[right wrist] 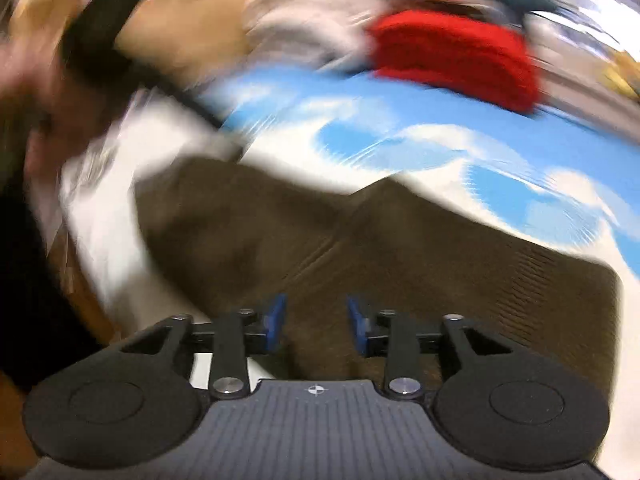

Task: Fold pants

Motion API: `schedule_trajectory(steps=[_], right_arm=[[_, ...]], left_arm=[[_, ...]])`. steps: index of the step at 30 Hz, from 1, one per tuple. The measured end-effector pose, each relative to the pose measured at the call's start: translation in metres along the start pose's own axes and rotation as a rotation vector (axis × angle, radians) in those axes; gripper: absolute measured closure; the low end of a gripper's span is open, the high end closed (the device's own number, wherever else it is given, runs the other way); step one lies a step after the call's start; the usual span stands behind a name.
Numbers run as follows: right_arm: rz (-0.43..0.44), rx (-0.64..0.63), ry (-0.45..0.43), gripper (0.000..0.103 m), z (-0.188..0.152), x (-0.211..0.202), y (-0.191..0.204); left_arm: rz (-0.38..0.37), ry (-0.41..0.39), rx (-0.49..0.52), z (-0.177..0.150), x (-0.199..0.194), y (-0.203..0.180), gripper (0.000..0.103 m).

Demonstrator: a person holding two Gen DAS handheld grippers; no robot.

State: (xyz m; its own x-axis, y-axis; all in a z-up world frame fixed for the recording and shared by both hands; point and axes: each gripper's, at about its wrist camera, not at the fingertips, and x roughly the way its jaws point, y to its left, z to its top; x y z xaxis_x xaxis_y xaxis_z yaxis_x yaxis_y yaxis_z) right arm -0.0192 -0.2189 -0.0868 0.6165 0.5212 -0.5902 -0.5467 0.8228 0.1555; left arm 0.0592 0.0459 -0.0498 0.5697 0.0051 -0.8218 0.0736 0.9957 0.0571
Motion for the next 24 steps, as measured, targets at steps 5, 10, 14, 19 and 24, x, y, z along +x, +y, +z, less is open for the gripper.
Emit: schedule_trajectory(steps=[5, 10, 14, 19, 24], right_arm=[[-0.324, 0.158, 0.076, 0.059, -0.023, -0.024, -0.070], [-0.427, 0.266, 0.312, 0.052, -0.065, -0.019, -0.116], [-0.403, 0.325, 0.262, 0.051, -0.060, -0.024, -0.119], [-0.383, 0.267, 0.191, 0.053, -0.048, -0.032, -0.112], [-0.411, 0.247, 0.310, 0.052, -0.056, -0.013, -0.115]], left_arm=[[-0.186, 0.092, 0.114, -0.006, 0.014, -0.042, 0.053], [-0.231, 0.227, 0.374, -0.035, 0.037, -0.092, 0.054], [-0.175, 0.308, 0.483, -0.053, 0.053, -0.109, 0.054], [-0.246, 0.193, 0.294, -0.030, 0.037, -0.088, 0.053], [-0.095, 0.352, 0.357, -0.047, 0.069, -0.090, 0.054]])
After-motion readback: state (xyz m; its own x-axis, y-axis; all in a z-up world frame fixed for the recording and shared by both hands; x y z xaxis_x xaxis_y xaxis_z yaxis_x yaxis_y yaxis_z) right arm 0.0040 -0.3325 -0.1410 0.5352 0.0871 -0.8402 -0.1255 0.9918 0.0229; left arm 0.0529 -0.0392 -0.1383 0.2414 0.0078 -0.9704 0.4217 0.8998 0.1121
